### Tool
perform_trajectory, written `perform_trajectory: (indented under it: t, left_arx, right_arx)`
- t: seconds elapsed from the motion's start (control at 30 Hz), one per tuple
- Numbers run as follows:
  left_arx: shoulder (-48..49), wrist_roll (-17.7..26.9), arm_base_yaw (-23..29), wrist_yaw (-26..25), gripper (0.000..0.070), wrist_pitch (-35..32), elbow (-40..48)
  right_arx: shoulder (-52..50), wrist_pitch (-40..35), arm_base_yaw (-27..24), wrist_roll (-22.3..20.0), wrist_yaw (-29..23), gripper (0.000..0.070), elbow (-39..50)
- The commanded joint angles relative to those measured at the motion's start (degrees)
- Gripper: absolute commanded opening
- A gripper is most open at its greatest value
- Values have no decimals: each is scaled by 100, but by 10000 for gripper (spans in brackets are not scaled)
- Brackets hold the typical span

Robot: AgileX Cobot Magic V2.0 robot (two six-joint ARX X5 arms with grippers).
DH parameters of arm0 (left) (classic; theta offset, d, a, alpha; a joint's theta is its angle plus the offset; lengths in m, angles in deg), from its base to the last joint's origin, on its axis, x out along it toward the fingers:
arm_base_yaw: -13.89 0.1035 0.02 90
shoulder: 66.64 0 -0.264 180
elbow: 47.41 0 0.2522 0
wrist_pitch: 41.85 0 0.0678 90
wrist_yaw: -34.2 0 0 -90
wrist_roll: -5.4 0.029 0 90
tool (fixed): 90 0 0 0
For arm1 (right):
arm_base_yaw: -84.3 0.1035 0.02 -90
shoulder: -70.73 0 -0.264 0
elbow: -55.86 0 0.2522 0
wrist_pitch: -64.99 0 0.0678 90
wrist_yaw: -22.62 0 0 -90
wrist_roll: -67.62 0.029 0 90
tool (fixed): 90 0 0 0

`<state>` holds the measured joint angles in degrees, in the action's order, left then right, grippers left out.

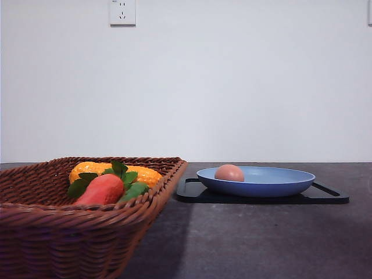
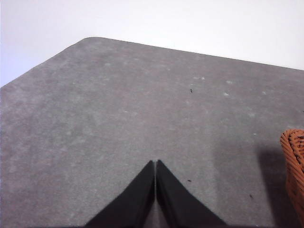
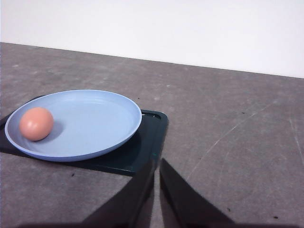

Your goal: Transfer egg from basket to plate and serve

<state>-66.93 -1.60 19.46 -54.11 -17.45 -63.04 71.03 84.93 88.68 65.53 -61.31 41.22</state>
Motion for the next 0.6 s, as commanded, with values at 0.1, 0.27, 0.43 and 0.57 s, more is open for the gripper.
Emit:
perform_trajectory:
  t: [0.1, 0.27, 0.43, 0.57]
  left_arx:
    - [13, -13, 0, 2, 0, 88, 133]
    - [13, -13, 0, 2, 0, 90, 133]
    - [13, -13, 0, 2, 0, 87, 133]
    - [13, -13, 0, 2, 0, 87, 133]
  right_arx:
    - [-9, -59, -7, 77, -9, 0, 35]
    - [-9, -61, -7, 77, -9, 0, 35]
    - [-9, -59, -7, 77, -9, 0, 35]
    - [-9, -59, -7, 77, -9, 0, 35]
